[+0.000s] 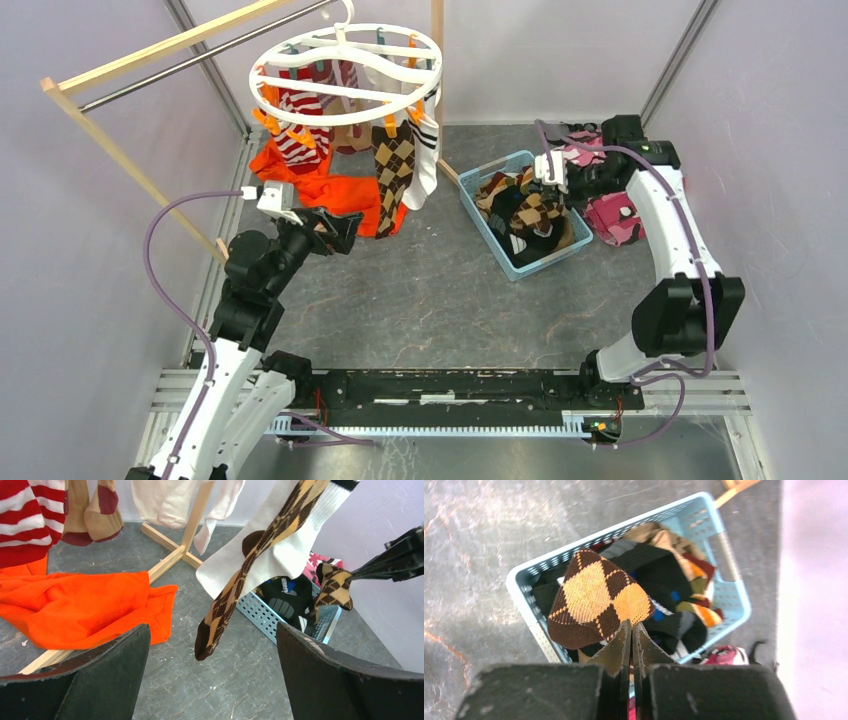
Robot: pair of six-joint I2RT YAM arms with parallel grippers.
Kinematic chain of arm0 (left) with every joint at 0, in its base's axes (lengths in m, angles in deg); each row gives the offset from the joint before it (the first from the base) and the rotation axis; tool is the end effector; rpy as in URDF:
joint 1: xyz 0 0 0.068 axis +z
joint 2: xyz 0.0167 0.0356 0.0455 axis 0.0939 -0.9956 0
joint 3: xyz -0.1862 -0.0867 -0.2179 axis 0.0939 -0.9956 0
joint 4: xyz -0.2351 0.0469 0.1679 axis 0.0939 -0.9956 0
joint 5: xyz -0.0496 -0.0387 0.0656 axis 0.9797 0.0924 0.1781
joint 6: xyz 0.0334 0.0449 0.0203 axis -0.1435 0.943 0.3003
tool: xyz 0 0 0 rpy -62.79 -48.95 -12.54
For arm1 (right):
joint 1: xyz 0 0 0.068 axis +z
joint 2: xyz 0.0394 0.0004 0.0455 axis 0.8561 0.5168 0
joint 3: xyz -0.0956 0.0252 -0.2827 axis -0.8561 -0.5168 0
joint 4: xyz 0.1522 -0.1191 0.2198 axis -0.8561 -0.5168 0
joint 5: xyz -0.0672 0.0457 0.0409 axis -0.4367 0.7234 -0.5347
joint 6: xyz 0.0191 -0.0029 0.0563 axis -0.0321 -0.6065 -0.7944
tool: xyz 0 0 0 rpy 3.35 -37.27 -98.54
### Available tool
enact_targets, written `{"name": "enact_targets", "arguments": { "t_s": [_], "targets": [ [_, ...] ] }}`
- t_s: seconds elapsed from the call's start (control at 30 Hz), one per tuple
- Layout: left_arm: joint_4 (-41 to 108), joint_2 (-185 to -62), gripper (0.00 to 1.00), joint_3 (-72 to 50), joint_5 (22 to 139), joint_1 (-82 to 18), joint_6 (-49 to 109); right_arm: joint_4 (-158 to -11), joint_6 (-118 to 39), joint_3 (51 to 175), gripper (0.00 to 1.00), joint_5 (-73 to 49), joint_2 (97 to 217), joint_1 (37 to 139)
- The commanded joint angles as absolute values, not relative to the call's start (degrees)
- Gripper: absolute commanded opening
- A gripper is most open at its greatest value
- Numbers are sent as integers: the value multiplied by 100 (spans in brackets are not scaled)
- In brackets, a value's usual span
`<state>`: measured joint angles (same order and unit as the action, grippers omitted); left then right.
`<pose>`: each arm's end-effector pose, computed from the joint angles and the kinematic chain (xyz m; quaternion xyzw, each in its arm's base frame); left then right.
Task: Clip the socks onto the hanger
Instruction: Pick up the sock from the bin.
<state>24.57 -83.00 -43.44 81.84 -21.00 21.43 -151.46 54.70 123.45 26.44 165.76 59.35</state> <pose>0.1604 -0.0524 0.3608 0.0307 0.7162 -0.2699 0.6429 0.3337 0.0342 0.3472 -0.6751 0.6093 0.1801 0.3749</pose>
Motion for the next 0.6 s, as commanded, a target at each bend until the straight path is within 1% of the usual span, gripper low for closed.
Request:
{"name": "enact_targets", "arguments": {
  "t_s": [0.0, 0.13, 0.3, 0.43, 0.5, 0.57],
  "targets": [
    [2821, -8162, 100, -4342, 8337, -2121, 2450, -14682, 4084, 12932, 0, 3041, 16160, 5768],
    [2896, -8112, 100, -4286, 8525, -2121, 2503, -13589, 2637, 13066, 0, 3132, 15928, 5765],
    [3483, -8071, 100, -4330, 9471, -2119, 2221, -12192, 744, 12825, 0, 3669, 15711, 5806],
    [4427, -8123, 99, -4588, 9656, -2118, 838, -11157, -510, 12223, 0, 3554, 15383, 6398],
    [4867, -8126, 97, -4837, 9533, -2121, -119, -10421, -1090, 11647, 0, 3551, 15081, 6662],
    [4911, -8100, 93, -4997, 9349, -2121, -954, -9815, -1509, 11177, 0, 3533, 14803, 6907]
  ]
}}
